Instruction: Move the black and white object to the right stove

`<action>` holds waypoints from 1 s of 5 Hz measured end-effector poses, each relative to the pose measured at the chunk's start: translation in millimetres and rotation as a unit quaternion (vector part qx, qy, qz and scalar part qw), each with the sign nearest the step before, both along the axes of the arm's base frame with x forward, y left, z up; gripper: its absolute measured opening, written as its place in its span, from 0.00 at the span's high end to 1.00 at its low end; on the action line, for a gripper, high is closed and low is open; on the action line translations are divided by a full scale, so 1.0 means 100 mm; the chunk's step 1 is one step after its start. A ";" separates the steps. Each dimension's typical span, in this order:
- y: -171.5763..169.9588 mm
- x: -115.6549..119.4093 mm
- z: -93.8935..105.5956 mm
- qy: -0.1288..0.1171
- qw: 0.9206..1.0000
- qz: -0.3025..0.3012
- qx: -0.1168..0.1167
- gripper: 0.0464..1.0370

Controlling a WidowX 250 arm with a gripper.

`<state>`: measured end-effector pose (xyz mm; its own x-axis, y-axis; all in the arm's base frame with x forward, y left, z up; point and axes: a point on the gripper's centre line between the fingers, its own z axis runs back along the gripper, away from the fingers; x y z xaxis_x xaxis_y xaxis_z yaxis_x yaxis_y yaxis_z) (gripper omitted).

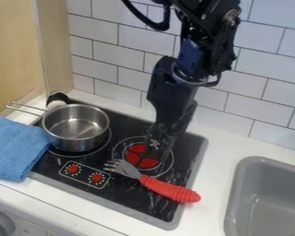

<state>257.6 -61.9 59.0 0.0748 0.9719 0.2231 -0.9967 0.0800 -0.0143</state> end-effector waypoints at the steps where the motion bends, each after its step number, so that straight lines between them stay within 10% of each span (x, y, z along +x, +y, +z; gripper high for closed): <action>1: 0.04 -0.12 -0.11 0.025 1.000 0.003 0.009 0.04; 5: 0.56 0.26 0.03 0.054 0.997 0.049 -0.001 0.04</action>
<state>283.3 -5.7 62.2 0.0022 0.9760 0.2178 -0.9954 -0.0188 0.0941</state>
